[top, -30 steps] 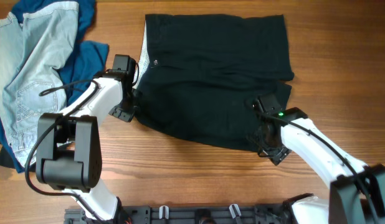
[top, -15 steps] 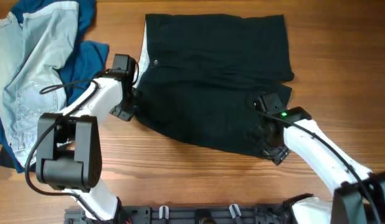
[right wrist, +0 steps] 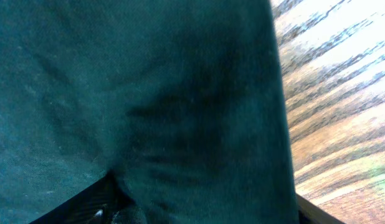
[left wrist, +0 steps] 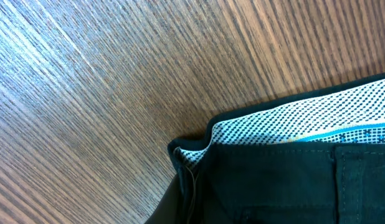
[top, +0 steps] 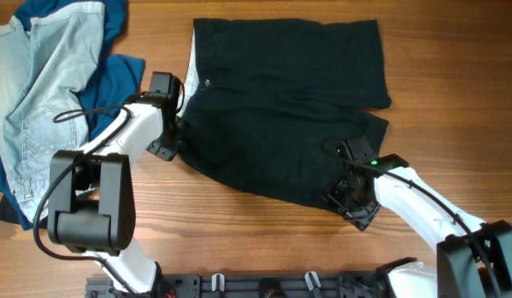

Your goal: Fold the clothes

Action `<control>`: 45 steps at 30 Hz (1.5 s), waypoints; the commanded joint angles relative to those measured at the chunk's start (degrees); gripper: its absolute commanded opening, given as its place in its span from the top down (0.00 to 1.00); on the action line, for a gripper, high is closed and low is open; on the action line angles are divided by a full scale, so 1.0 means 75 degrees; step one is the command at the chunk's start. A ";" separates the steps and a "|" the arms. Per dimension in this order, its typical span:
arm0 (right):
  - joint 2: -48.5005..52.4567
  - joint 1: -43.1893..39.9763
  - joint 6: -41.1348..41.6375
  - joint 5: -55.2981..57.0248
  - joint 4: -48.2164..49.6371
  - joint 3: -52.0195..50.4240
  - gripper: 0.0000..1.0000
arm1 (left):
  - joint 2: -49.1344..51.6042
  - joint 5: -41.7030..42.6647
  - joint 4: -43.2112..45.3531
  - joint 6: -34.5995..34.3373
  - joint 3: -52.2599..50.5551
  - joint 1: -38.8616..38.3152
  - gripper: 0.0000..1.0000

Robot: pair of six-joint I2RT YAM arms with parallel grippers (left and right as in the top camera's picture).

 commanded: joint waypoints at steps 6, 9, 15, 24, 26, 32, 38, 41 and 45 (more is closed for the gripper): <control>0.0277 -0.0312 -0.0213 0.0618 0.0294 -0.0134 0.96 | -0.0221 -0.0469 0.0085 0.1346 -0.0079 0.0003 0.96; 0.0061 -0.0793 -0.1003 0.0621 0.0032 0.0393 0.96 | -0.0583 -0.0408 -0.0041 0.1967 -0.0067 0.0038 0.96; -0.0839 -0.2247 -0.2681 0.0554 -0.1341 0.2725 0.96 | -0.2250 -0.0414 -0.0396 0.2582 -0.0067 0.0029 0.96; -0.1364 -0.3232 -0.3876 0.0294 -0.2943 0.5394 0.96 | -0.4712 -0.0379 -0.0583 0.2763 -0.0067 -0.0050 0.96; -0.1489 -0.3319 -0.4100 -0.0117 -0.3083 0.5601 0.96 | -0.5196 -0.0125 -0.0583 0.3331 -0.0067 -0.0143 0.96; -0.2104 -0.3372 -0.4403 -0.0592 -0.3474 0.5782 0.96 | -0.6339 0.0382 -0.0793 0.3547 -0.0067 -0.0329 0.96; -0.2731 -0.3383 -0.4488 -0.0562 -0.3736 0.5820 0.96 | -0.6732 0.0510 -0.1521 0.3547 -0.0067 -0.0335 0.96; -0.2553 -0.3383 -0.4645 -0.0519 -0.3416 0.5817 0.96 | -0.6647 0.0472 -0.1749 0.3550 -0.0070 -0.0335 0.96; -0.1839 -0.3383 -0.5053 -0.0533 -0.2477 0.5817 0.96 | -0.6260 0.0114 -0.1687 0.3544 -0.0070 -0.0335 0.96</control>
